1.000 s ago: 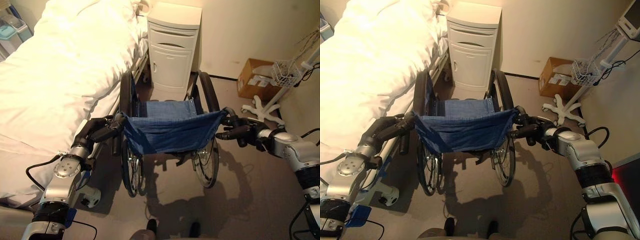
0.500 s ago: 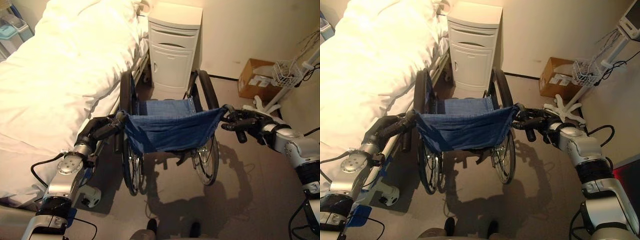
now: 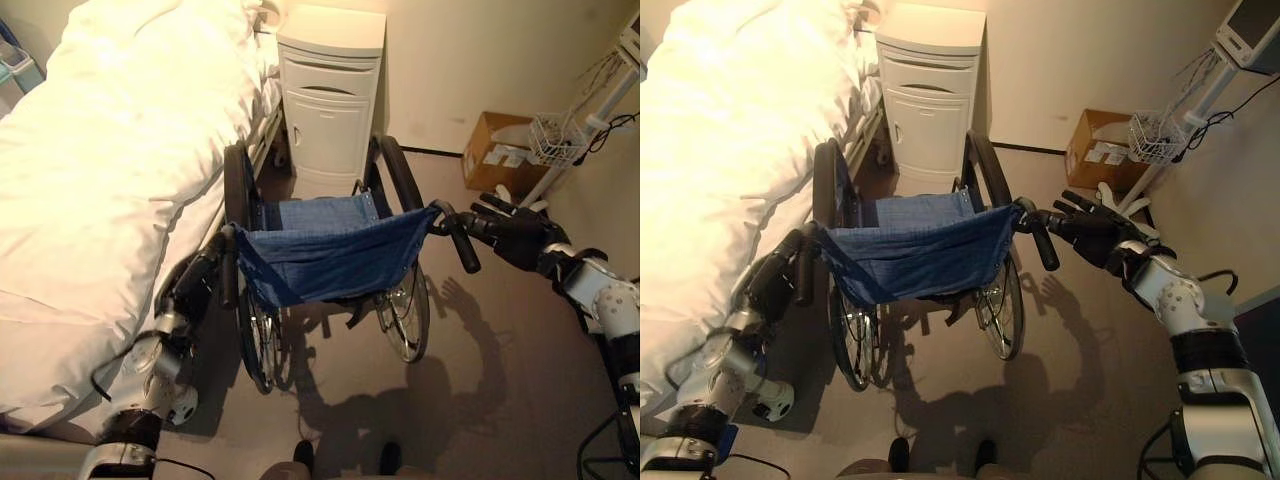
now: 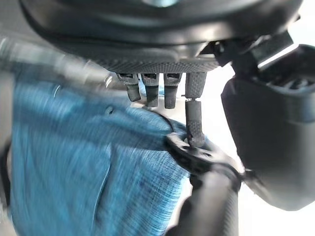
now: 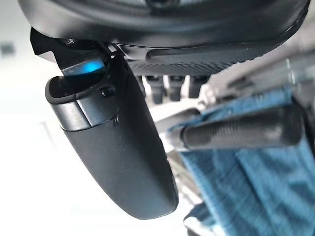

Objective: Push the wheelchair next to the bed

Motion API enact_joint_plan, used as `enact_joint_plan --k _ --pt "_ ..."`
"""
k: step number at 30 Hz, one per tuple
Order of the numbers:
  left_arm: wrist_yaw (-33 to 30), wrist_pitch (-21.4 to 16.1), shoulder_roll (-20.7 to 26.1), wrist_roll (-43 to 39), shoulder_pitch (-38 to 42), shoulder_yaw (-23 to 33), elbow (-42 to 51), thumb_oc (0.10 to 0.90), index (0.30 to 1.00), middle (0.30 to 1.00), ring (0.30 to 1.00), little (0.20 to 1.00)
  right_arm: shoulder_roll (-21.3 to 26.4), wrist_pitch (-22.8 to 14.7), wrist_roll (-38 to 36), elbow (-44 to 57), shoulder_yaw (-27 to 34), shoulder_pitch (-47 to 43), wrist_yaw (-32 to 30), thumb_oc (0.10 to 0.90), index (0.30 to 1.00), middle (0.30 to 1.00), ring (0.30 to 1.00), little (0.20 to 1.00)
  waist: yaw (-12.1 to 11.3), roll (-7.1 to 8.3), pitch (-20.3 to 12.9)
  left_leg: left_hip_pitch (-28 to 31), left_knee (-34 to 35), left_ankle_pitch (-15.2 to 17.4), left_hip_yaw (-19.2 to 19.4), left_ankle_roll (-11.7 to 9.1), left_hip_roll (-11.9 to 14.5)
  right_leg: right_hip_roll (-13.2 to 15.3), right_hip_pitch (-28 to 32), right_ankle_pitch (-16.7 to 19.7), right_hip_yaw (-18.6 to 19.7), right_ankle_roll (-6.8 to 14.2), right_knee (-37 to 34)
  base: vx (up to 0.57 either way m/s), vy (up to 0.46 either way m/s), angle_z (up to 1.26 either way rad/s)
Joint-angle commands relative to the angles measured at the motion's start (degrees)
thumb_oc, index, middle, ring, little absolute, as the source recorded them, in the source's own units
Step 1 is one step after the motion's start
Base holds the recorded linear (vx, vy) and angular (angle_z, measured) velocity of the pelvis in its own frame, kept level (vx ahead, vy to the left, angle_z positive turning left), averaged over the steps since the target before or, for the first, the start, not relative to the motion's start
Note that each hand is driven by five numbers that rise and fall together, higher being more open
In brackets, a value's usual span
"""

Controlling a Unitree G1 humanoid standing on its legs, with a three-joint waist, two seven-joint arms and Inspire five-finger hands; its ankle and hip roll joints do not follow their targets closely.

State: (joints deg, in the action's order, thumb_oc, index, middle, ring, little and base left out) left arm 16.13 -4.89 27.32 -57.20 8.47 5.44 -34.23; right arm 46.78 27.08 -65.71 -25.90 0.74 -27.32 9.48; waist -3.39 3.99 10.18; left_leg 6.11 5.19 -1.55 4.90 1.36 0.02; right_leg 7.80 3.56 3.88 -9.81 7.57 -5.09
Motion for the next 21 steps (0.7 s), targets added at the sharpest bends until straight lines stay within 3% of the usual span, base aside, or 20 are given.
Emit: enact_joint_plan --k 1,4,8,11,16,18,21 --pt "12.9 1.6 -0.6 -22.3 -0.2 4.1 -1.2 0.8 0.9 0.9 0.9 0.9 7.4 -2.2 -4.3 -4.5 6.6 -3.1 5.0 0.8 0.9 0.9 0.9 0.9 -0.7 0.93 -5.4 2.1 -1.1 5.4 0.3 -1.7 0.1 2.0 0.8 0.4 0.6 2.7 3.1 0.03 -0.028 -0.01" --pt "20.6 6.6 -4.2 -35.4 -1.2 8.0 -1.3 0.8 0.9 0.9 0.9 0.9 8.2 0.8 -3.3 -7.9 9.7 0.2 7.3 0.8 0.9 0.9 0.9 0.9 -0.5 1.64 -5.5 2.3 -1.1 5.6 0.3 -2.0 0.2 1.9 0.9 0.3 0.8 2.6 3.0 0.04 -0.046 -0.03" --pt "26.6 12.1 -7.1 -44.4 -1.4 10.2 -2.5 0.8 0.9 0.9 0.9 0.9 7.0 3.8 -0.4 -12.7 11.7 3.9 11.1 0.8 0.9 0.9 0.9 0.9 -0.3 2.41 -5.5 2.7 -0.9 5.9 0.1 -2.0 0.2 1.8 1.2 0.2 0.7 2.6 3.0 0.03 -0.05 -0.04" --pt "28.9 14.5 -9.0 -46.1 -1.7 9.7 -3.0 0.8 0.9 0.9 0.9 0.9 3.4 3.4 0.3 -15.7 12.2 6.3 12.7 0.8 0.9 0.9 0.9 0.9 -0.4 2.56 -5.2 2.9 -0.9 6.0 0.1 -1.9 0.2 1.8 1.2 0.3 0.7 2.7 3.2 0.02 -0.042 -0.05" --pt "25.8 13.3 -11.6 -38.3 -3.0 8.5 -4.9 0.8 0.9 0.9 0.9 0.9 -4.7 1.3 1.9 -18.0 14.1 10.9 12.7 0.8 0.9 0.9 0.9 0.9 -0.5 2.14 -4.8 3.1 -1.1 6.4 0.5 -1.4 0.2 2.0 0.9 0.7 0.6 2.9 3.6 0.01 -0.013 -0.09" --pt "24.6 14.3 -12.9 -33.1 -4.5 8.4 -7.1 0.8 0.9 0.9 0.9 0.9 -8.8 1.1 5.8 -20.7 15.5 14.2 14.3 0.8 0.9 0.9 0.9 0.9 -0.8 1.71 -4.7 3.0 -1.3 6.4 0.5 -1.1 0.1 2.0 0.7 0.7 0.5 3.0 3.8 0.0 0.004 -0.04" --pt "23.6 13.6 -13.7 -20.7 -7.0 7.0 -13.0 0.8 0.9 0.9 0.9 0.9 -15.6 -2.2 11.2 -26.5 14.6 17.7 17.1 0.8 0.9 0.9 0.9 0.9 -1.3 1.14 -4.5 2.7 -1.5 6.5 0.3 -0.6 -0.1 2.0 0.5 0.7 0.3 3.0 4.0 0.0 0.0 0.0"
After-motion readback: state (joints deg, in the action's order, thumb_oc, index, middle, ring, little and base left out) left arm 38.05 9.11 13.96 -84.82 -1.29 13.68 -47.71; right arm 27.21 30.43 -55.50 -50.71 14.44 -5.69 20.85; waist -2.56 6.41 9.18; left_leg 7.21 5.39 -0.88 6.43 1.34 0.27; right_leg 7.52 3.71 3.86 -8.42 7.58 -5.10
